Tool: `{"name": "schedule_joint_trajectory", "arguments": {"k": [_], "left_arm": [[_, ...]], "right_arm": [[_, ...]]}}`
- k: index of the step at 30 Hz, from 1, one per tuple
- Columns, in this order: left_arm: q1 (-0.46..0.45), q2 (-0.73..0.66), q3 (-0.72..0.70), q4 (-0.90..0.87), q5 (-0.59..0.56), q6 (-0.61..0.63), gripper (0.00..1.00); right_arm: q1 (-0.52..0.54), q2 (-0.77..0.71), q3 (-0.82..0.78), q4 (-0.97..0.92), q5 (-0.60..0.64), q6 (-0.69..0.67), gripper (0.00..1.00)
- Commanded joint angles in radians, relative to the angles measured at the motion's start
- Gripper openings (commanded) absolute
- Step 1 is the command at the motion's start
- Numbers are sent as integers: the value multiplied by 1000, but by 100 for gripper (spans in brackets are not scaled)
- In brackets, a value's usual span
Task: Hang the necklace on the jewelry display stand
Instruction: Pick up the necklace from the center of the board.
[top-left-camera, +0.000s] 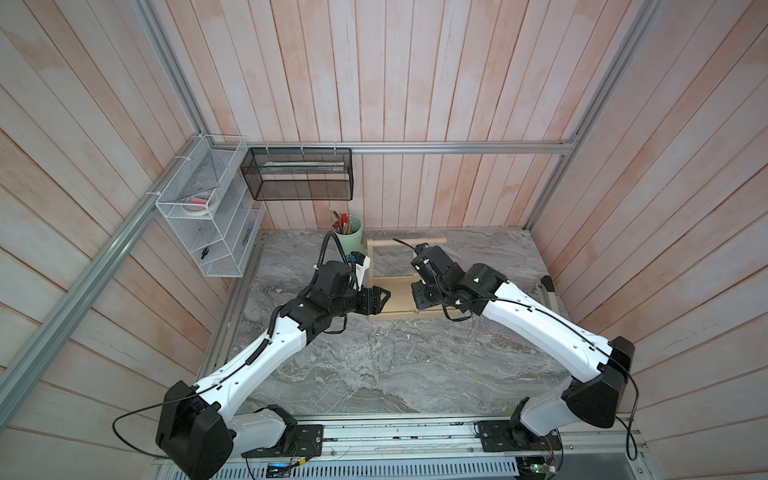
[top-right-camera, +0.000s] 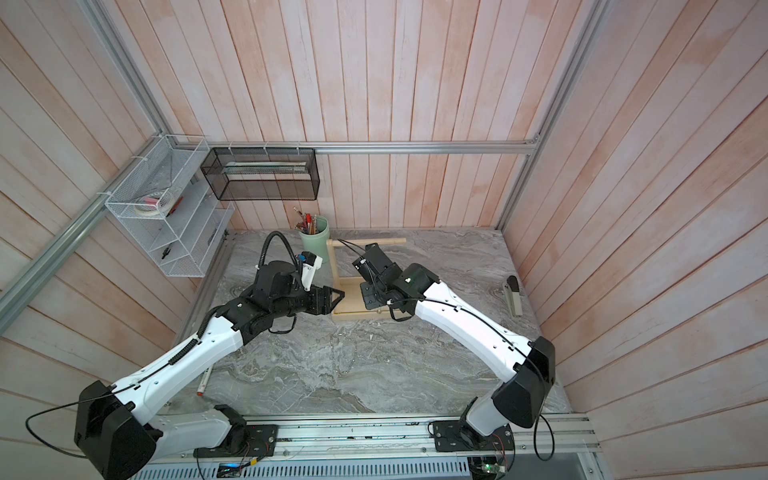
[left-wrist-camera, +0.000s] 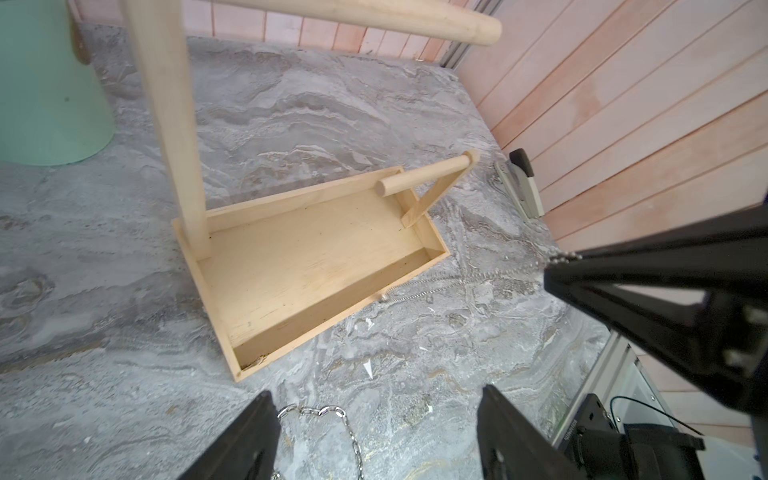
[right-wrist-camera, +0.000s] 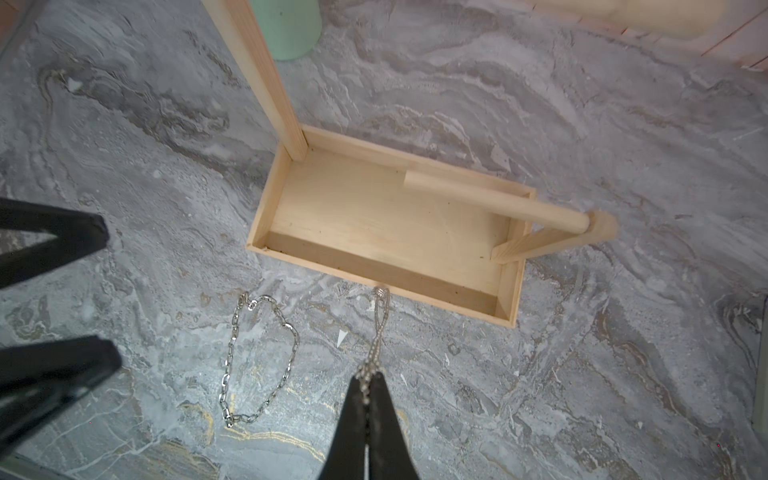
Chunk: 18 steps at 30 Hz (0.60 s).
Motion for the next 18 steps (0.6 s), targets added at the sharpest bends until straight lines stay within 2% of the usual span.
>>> {"name": "schedule_joint_trajectory", "arguments": {"k": [1, 9, 18], "left_arm": [[-13, -25, 32, 87, 39, 24, 78], [-55, 0, 75, 149, 47, 53, 77], [-92, 42, 118, 171, 22, 88, 75]], "right_arm": [[4, 33, 84, -51, 58, -51, 0], [3, 65, 220, -71, 48, -78, 0], [5, 71, 266, -79, 29, -77, 0]]}}
